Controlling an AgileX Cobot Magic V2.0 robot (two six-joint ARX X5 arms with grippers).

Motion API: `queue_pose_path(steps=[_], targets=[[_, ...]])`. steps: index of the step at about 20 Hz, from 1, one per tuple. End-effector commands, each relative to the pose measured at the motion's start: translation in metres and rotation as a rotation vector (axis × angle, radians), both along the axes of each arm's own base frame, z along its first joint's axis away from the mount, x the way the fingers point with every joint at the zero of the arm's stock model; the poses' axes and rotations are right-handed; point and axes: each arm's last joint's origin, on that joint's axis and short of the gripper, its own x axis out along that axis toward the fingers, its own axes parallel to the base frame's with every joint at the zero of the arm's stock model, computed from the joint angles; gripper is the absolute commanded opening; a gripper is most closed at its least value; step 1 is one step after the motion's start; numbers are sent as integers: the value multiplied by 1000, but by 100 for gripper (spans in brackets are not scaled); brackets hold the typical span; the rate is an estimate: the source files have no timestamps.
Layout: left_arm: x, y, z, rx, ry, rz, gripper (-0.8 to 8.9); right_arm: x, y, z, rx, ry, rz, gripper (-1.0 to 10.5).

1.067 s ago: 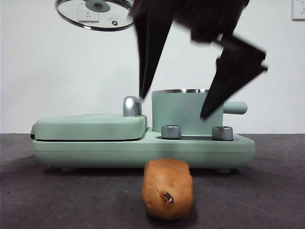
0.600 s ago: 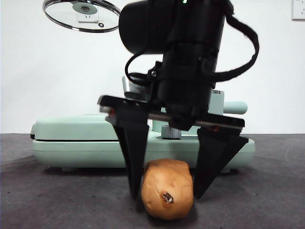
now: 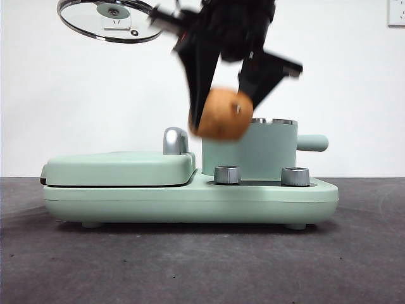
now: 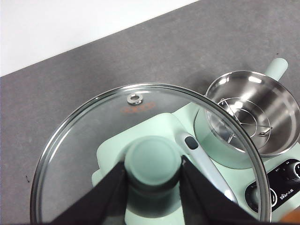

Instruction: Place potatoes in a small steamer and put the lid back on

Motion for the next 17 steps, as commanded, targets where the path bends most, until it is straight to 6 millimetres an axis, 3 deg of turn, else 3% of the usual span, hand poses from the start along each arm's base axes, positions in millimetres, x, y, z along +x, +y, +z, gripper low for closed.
queue_pose_path(steps=[1, 4, 8, 13, 17], targets=[[-5, 1, 16, -21, -78, -6, 21, 28, -13, 23, 15, -73, 7, 94], [-5, 1, 15, -24, -76, -5, 21, 67, -37, 43, 39, -140, -64, 72], [-5, 1, 15, -23, -75, -5, 21, 101, -48, 44, 41, -177, -97, 63], [-5, 1, 15, -24, -76, -5, 21, 132, -50, 27, 27, -177, -110, 63], [-5, 1, 15, -23, -74, -5, 21, 152, -46, -7, -9, -121, -106, 63]])
